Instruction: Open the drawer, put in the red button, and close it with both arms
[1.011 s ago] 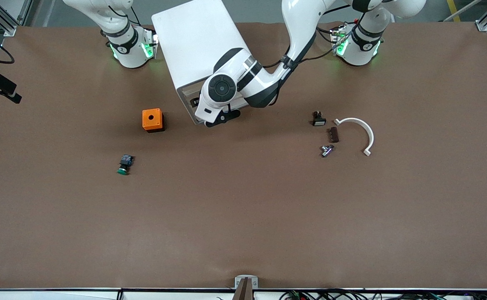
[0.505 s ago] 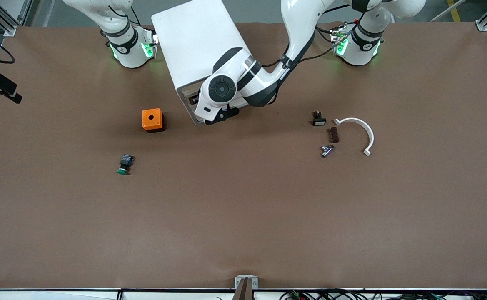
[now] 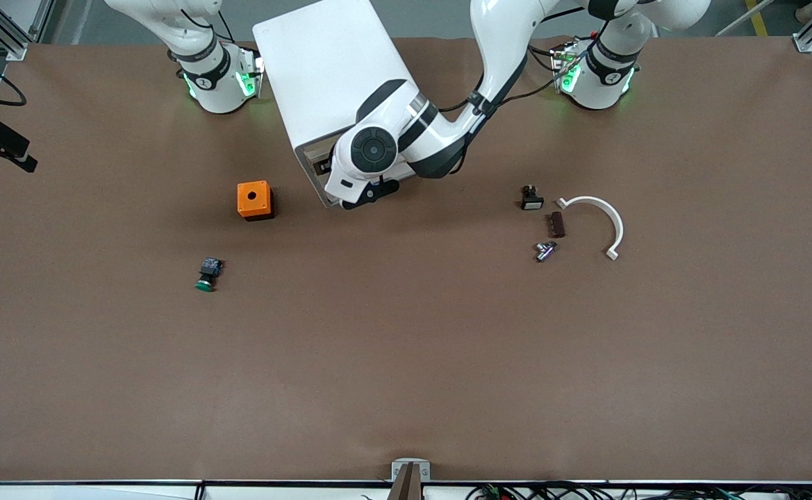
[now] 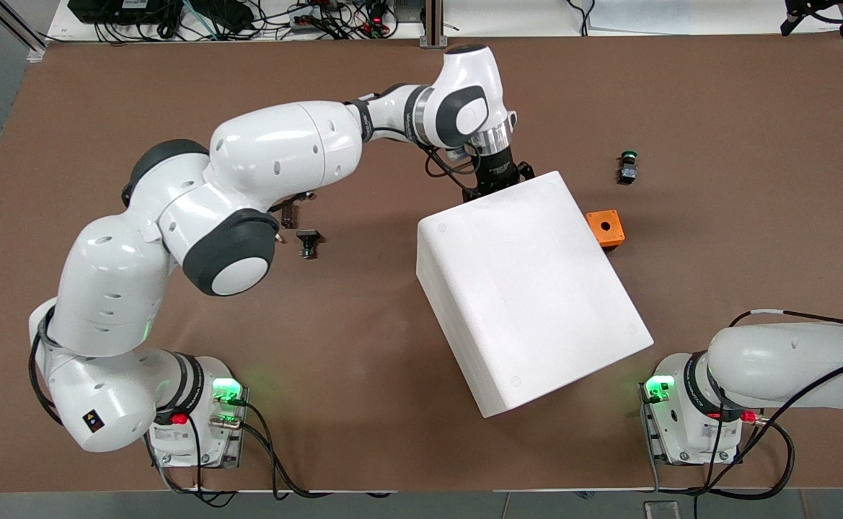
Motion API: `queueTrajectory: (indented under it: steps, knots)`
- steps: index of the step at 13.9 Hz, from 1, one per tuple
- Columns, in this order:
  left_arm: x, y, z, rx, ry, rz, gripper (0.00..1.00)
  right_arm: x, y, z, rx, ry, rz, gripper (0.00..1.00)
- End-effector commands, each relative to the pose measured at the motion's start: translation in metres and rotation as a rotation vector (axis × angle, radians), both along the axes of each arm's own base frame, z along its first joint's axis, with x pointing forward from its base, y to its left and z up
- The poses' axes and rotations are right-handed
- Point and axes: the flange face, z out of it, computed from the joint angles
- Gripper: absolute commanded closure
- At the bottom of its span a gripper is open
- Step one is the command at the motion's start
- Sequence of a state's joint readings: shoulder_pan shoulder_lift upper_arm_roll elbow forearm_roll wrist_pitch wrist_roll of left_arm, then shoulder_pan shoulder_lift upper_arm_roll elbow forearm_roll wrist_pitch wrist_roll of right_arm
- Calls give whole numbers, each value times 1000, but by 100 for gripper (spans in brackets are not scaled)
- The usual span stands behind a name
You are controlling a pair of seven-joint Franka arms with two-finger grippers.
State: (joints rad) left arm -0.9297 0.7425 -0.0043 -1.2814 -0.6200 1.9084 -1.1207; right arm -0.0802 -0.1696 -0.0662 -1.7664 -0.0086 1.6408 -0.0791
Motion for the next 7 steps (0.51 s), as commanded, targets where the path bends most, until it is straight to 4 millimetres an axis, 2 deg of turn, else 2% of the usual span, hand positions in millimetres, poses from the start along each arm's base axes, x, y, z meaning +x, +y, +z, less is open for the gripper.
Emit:
queueTrajectory:
  steps: [1, 3, 7]
  knots:
    - [30, 25, 39, -32, -19, 61, 0, -8, 0, 2, -21, -4, 13, 0]
    - [56, 47, 69, -64, -46, 108, 0, -8, 1, 2, -19, -2, 11, 0]
    - [114, 106, 114, -100, -97, 219, 0, -10, 2, 2, -17, 7, 12, 0]
